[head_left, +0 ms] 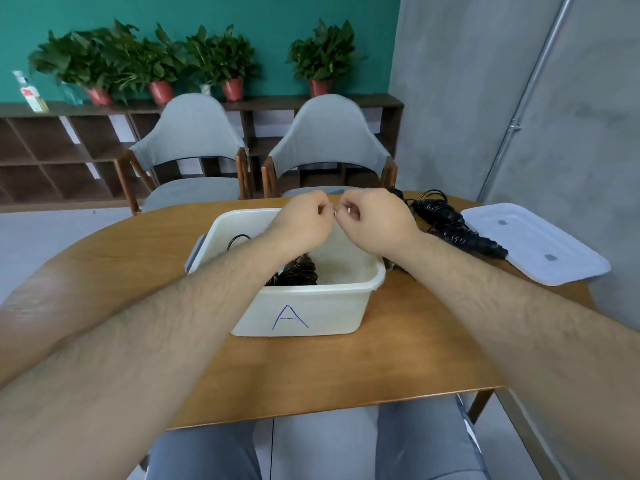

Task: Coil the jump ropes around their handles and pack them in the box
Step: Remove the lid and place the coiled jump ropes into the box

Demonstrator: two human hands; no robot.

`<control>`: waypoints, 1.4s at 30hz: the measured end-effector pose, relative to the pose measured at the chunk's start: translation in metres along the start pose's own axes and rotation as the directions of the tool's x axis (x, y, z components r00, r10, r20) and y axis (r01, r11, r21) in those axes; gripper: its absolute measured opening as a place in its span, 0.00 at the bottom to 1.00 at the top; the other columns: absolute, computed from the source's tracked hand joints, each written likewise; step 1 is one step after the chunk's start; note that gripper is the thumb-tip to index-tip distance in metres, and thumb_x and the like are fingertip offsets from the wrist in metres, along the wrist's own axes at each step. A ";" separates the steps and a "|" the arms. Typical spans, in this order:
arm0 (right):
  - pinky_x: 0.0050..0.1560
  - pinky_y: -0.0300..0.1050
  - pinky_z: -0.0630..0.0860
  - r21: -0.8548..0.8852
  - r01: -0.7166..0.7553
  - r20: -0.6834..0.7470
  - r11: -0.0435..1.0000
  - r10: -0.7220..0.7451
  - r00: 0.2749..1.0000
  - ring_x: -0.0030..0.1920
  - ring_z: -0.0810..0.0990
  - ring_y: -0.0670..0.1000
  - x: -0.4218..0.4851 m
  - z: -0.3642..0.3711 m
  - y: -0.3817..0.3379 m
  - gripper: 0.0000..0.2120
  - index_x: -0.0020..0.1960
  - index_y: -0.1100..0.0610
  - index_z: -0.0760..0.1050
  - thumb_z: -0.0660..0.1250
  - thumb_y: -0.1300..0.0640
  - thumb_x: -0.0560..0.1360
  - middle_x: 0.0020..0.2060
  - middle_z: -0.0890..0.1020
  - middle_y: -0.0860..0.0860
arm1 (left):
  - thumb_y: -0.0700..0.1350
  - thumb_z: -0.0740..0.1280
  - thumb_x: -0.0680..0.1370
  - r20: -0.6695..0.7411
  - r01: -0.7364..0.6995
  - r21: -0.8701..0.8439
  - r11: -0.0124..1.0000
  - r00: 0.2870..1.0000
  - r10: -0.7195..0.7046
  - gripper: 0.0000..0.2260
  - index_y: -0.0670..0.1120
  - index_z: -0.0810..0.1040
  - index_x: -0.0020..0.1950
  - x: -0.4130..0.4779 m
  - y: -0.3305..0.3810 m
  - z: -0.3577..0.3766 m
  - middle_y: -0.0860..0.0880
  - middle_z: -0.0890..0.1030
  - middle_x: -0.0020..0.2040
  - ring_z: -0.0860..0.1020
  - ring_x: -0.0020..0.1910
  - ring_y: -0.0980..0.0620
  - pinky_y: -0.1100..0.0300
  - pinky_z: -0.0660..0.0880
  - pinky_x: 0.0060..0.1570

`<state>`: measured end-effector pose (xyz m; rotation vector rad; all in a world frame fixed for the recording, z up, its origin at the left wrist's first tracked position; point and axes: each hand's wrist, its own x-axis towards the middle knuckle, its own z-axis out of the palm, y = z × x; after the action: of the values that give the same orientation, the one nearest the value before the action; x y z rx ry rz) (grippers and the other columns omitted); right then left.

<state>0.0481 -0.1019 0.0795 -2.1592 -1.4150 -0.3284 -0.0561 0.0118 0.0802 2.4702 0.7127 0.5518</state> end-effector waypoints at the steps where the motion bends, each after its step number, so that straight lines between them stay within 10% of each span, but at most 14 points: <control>1: 0.34 0.45 0.71 0.033 -0.010 -0.071 0.999 0.012 0.997 0.35 0.76 0.50 -0.003 -0.006 0.010 0.11 0.42 0.52 0.77 0.61 0.50 0.79 0.32 0.78 0.46 | 0.46 0.59 0.84 -0.020 -0.029 -0.004 1.000 0.999 0.029 0.10 0.44 0.79 0.50 0.001 0.009 0.002 0.50 0.79 0.42 0.76 0.43 0.49 0.56 0.70 0.39; 8: 0.34 0.43 0.68 -0.012 -0.251 -0.131 0.968 0.247 0.960 0.36 0.76 0.50 -0.042 -0.035 0.093 0.10 0.46 0.53 0.78 0.61 0.52 0.81 0.33 0.78 0.45 | 0.44 0.59 0.82 0.128 -0.201 0.076 0.977 0.973 0.191 0.10 0.44 0.79 0.48 0.018 0.079 0.055 0.47 0.80 0.43 0.79 0.44 0.48 0.54 0.76 0.43; 17: 0.53 0.48 0.76 0.099 -0.640 0.102 0.762 0.632 0.768 0.57 0.80 0.58 -0.072 0.002 0.137 0.22 0.64 0.61 0.72 0.63 0.44 0.80 0.55 0.82 0.57 | 0.40 0.60 0.82 0.556 -0.280 0.459 0.843 0.831 -0.027 0.09 0.40 0.80 0.54 0.046 0.122 0.115 0.46 0.78 0.42 0.76 0.38 0.49 0.59 0.71 0.33; 23: 0.40 0.48 0.85 0.536 -0.809 0.378 0.243 0.788 0.487 0.38 0.87 0.53 -0.066 0.027 0.152 0.34 0.68 0.64 0.70 0.73 0.42 0.73 0.47 0.83 0.57 | 0.38 0.59 0.81 0.629 -0.310 0.488 0.816 0.773 -0.083 0.10 0.40 0.79 0.52 0.052 0.119 0.137 0.45 0.77 0.43 0.75 0.39 0.48 0.57 0.70 0.33; 26: 0.46 0.53 0.85 0.671 -0.741 0.479 0.000 0.763 0.434 0.46 0.85 0.57 -0.068 0.026 0.155 0.33 0.68 0.63 0.70 0.78 0.50 0.71 0.47 0.78 0.55 | 0.36 0.58 0.80 0.596 -0.262 0.458 0.849 0.800 -0.075 0.09 0.42 0.74 0.43 0.051 0.117 0.141 0.45 0.73 0.37 0.71 0.33 0.49 0.58 0.67 0.29; 34: 0.56 0.60 0.82 0.827 -0.521 0.518 -0.213 0.651 0.555 0.51 0.86 0.60 -0.078 0.010 0.157 0.18 0.61 0.66 0.78 0.74 0.66 0.72 0.50 0.85 0.61 | 0.36 0.60 0.78 0.432 -0.020 0.184 0.983 0.900 -0.063 0.10 0.42 0.73 0.37 0.048 0.122 0.136 0.47 0.73 0.34 0.71 0.31 0.51 0.59 0.66 0.28; 42: 0.61 0.58 0.80 0.914 -0.401 0.315 0.063 0.513 0.799 0.56 0.85 0.59 -0.063 -0.039 0.129 0.26 0.64 0.61 0.73 0.77 0.65 0.69 0.56 0.84 0.59 | 0.59 0.67 0.79 0.151 0.158 -0.373 0.914 0.983 -0.108 0.19 0.50 0.67 0.61 0.045 0.120 0.091 0.53 0.77 0.46 0.80 0.44 0.53 0.56 0.78 0.43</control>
<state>0.1415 -0.2122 0.0434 -1.2684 -0.4204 0.6067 0.0698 -0.0820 0.0866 2.0545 0.6463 0.4300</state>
